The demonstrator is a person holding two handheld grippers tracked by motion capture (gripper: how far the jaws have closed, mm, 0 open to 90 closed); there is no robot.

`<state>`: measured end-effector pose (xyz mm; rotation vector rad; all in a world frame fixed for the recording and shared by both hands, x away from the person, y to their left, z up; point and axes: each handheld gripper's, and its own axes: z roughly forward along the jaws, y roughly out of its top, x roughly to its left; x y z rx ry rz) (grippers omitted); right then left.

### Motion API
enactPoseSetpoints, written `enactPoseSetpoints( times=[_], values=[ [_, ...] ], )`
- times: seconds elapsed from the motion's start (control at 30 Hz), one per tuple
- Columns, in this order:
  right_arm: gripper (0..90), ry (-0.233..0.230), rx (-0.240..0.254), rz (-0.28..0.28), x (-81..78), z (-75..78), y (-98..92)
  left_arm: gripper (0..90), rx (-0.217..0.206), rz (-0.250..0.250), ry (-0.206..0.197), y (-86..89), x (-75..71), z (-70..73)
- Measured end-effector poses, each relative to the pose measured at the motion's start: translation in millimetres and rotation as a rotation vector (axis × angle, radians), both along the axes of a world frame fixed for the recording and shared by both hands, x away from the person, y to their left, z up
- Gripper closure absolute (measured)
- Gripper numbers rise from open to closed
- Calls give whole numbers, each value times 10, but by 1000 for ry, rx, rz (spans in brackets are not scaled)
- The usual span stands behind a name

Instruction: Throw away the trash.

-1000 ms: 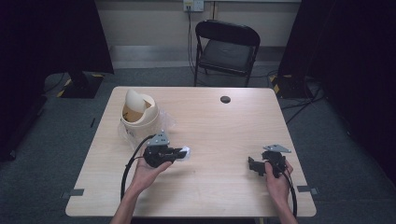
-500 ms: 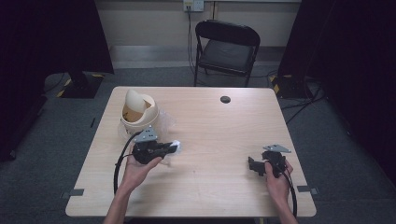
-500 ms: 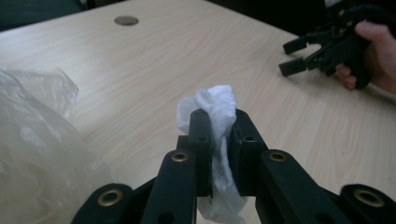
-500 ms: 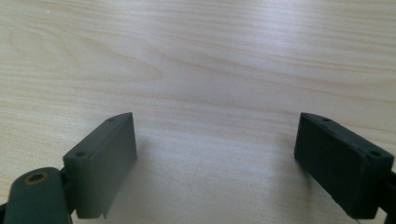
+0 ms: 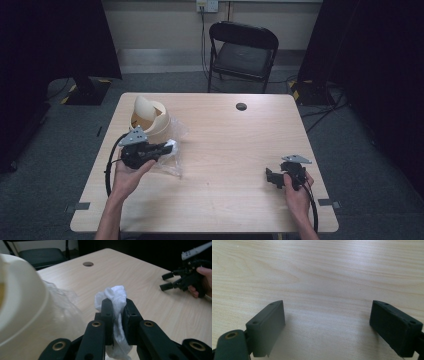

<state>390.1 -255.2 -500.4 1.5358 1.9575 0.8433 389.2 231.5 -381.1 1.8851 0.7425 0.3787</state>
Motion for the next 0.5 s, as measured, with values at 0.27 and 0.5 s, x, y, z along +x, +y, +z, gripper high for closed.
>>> enactPoseSetpoints(
  times=[0.27,0.5],
  values=[
    [121,0,0,1,0,0,-1,812,-16,58,-30,185,23,193],
    [121,0,0,1,0,0,-1,811,-33,103,-30,422,115,321]
  ],
)
